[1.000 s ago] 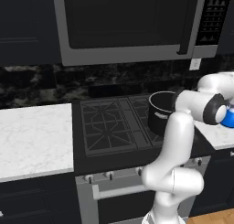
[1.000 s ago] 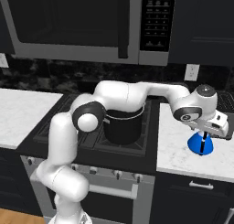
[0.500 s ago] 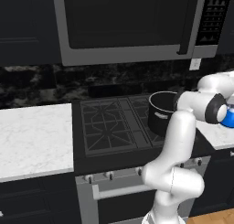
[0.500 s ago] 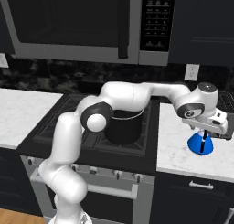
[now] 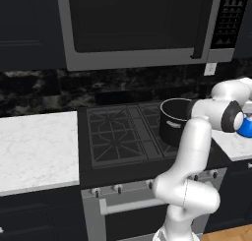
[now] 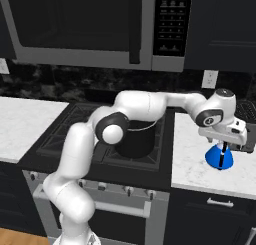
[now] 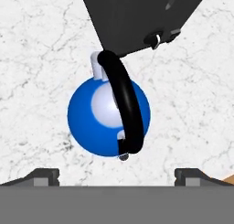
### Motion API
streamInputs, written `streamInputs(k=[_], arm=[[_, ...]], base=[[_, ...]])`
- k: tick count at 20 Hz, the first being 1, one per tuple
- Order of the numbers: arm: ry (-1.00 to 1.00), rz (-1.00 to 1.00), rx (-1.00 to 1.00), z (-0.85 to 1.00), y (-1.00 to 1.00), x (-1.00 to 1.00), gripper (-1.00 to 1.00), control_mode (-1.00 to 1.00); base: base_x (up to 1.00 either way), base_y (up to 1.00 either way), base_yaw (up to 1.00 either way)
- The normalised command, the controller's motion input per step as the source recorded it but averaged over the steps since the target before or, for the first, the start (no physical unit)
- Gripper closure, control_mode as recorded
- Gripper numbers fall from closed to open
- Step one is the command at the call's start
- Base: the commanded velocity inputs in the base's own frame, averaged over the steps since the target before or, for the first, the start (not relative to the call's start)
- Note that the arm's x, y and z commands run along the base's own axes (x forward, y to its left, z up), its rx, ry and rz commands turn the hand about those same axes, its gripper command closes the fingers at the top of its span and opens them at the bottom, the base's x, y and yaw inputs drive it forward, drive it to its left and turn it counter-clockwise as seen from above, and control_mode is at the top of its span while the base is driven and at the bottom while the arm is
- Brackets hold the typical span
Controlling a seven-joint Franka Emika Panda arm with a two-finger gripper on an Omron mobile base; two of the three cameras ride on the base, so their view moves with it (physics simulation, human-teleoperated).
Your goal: Pick the kettle from the counter and place it on a stove burner. Then turn the burner on.
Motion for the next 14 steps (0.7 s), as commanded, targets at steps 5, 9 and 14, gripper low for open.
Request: streamInputs(k=[5,9,14], arm=[[0.04,0.0,0.01,-0.08,-0.08,0.1,-1.0,-1.0],[0.01,0.0,0.04,-0.03,-0.11,0.08,-1.0,-1.0],[0.0,0.0,0.08,0.0,-0.09,0.0,-1.0,-1.0]], base=[[0.0,0.0,0.0],[0.0,0.0,0.0],[0.0,0.0,0.0]])
